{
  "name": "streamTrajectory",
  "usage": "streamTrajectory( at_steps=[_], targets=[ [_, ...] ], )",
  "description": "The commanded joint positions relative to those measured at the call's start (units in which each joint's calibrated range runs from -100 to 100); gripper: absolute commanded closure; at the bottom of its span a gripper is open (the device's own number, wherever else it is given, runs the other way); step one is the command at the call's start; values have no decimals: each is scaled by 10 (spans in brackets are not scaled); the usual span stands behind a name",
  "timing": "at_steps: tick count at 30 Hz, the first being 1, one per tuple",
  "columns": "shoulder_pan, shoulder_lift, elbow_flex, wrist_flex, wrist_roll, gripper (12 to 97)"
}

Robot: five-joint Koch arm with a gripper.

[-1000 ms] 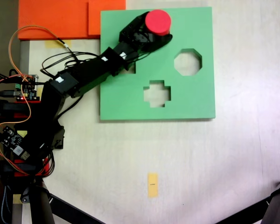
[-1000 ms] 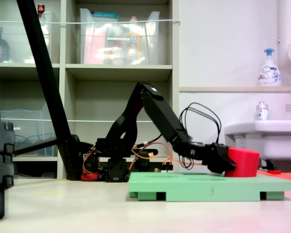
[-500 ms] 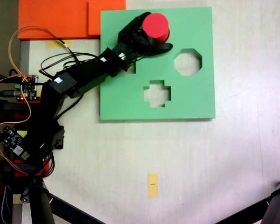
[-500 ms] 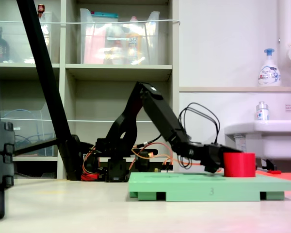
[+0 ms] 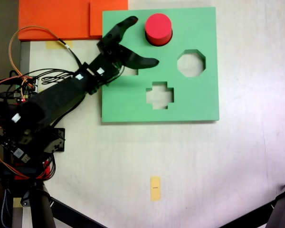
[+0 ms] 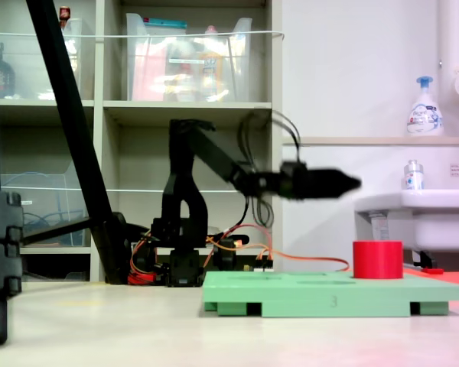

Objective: Put the cylinder block into the corresponding hole

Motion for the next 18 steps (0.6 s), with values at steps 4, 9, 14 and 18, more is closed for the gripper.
streamTrajectory(
  at_steps=[4,9,14,18],
  targets=[
    [-51,-339,-3,-197,-118,604],
    [-112,-497,-11,-344,-325,657],
    [-200,-497,-26,-502,-450,653],
    [-253,-497,-153,-496,-463,628]
  ],
)
